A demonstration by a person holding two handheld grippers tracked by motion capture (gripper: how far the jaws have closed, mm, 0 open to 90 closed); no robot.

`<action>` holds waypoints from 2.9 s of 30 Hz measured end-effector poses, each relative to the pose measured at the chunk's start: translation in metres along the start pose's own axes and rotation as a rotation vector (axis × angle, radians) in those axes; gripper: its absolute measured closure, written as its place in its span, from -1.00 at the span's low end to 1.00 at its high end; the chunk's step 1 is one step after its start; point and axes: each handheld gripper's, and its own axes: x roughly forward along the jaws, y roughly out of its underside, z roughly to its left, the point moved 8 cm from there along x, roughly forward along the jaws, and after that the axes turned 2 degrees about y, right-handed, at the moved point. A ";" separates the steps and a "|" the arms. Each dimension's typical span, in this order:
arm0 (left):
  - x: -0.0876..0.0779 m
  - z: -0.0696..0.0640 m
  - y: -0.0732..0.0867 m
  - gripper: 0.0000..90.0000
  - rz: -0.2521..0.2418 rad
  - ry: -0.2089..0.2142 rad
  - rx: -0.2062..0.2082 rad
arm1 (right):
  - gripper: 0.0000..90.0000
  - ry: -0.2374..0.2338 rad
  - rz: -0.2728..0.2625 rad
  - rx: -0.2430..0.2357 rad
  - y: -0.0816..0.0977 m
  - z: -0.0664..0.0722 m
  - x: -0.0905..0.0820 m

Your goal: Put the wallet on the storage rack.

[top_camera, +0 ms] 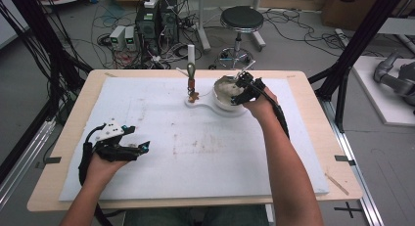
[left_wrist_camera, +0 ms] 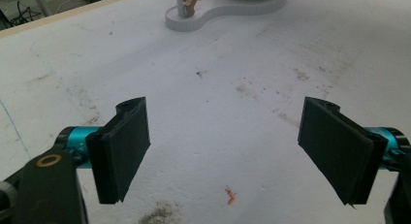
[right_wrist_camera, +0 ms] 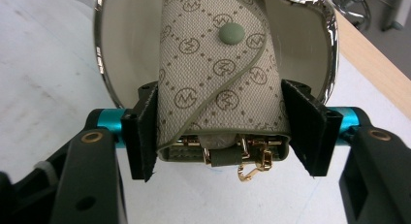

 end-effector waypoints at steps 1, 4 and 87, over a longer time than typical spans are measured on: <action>0.000 0.000 0.000 -0.58 -0.002 0.000 -0.001 | -0.22 0.003 -0.001 0.004 -0.001 0.001 0.001; 0.000 0.000 0.000 -0.58 -0.001 0.001 0.000 | -0.28 0.027 -0.005 -0.004 -0.002 0.003 0.004; 0.003 0.004 0.005 -0.59 -0.011 0.004 -0.029 | -0.54 -0.079 -0.482 0.313 0.179 0.024 -0.069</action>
